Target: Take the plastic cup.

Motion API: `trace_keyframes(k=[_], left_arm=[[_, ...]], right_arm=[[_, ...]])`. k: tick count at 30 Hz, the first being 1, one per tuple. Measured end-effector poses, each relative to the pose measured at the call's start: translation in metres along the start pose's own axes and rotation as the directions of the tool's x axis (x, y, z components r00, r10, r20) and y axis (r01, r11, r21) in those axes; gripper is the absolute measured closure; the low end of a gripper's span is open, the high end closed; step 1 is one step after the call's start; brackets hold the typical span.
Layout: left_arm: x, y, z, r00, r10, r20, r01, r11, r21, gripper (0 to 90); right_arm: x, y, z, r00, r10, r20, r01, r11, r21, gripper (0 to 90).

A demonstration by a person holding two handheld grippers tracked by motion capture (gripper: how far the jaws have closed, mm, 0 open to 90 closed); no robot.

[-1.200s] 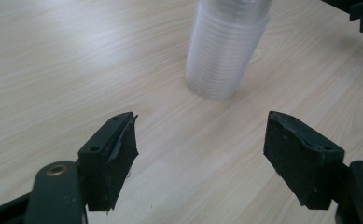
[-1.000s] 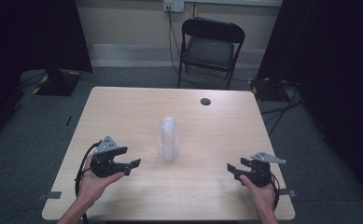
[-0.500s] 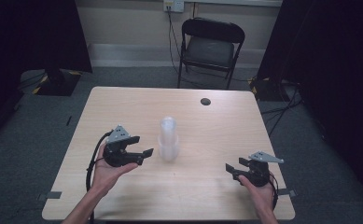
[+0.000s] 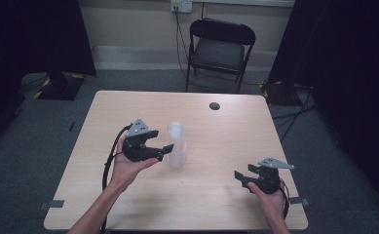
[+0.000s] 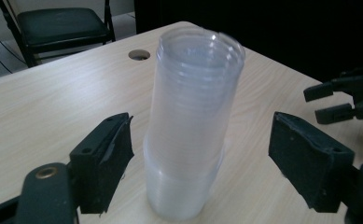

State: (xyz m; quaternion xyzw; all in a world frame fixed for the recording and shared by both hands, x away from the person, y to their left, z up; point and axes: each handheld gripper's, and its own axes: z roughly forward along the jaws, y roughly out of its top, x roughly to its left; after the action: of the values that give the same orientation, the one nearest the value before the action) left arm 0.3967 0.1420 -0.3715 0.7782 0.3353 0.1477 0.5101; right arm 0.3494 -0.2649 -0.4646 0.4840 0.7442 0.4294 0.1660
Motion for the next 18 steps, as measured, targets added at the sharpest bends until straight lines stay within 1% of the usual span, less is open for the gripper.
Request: trace_keyframes(k=[1, 3, 4, 8, 9, 10, 11, 17, 18], left_arm=[[0.001, 0.002, 0.002, 1.0, 0.004, -0.006, -0.005, 1.0, -0.005, 20.3], [0.002, 0.006, 0.005, 1.0, -0.006, 0.002, 0.006, 0.9999, -0.012, 18.8], [0.002, 0.007, 0.007, 1.0, -0.005, -0.005, 0.004, 0.9999, -0.014, 18.1], [0.003, 0.012, 0.018, 1.0, -0.006, -0.002, 0.006, 0.9999, -0.009, 16.1], [0.003, 0.012, 0.021, 0.9999, -0.009, -0.005, 0.009, 0.9999, -0.008, 15.9], [0.004, 0.012, 0.024, 0.9999, -0.004, -0.012, 0.004, 1.0, -0.003, 15.9], [0.003, 0.012, 0.026, 0.9999, -0.008, -0.008, 0.008, 1.0, -0.005, 15.9], [0.005, 0.01, 0.041, 0.9999, 0.011, -0.008, -0.01, 0.9999, 0.014, 16.9], [0.005, 0.01, 0.041, 0.9999, 0.011, -0.008, -0.01, 0.9999, 0.014, 17.4]], right_arm=[[0.001, 0.0, 0.001, 1.0, -0.003, -0.004, 0.003, 1.0, -0.003, 31.1], [0.001, 0.001, 0.001, 1.0, -0.005, -0.008, 0.005, 1.0, -0.003, 31.1], [0.001, 0.001, 0.002, 0.9999, -0.005, -0.01, 0.005, 1.0, -0.003, 31.1], [0.0, 0.001, 0.001, 0.9999, -0.008, -0.012, 0.008, 1.0, -0.005, 31.0], [0.0, 0.001, 0.001, 0.9999, -0.005, -0.013, 0.005, 1.0, -0.004, 31.0], [0.0, 0.001, 0.0, 0.9999, -0.004, -0.013, 0.004, 1.0, -0.004, 31.0], [0.0, 0.001, 0.0, 0.9999, -0.003, -0.013, 0.003, 1.0, -0.004, 31.0], [0.0, 0.0, -0.001, 0.9999, -0.006, -0.013, 0.006, 1.0, -0.004, 30.9], [0.0, 0.0, -0.001, 0.9999, -0.006, -0.013, 0.006, 1.0, -0.004, 30.9]])
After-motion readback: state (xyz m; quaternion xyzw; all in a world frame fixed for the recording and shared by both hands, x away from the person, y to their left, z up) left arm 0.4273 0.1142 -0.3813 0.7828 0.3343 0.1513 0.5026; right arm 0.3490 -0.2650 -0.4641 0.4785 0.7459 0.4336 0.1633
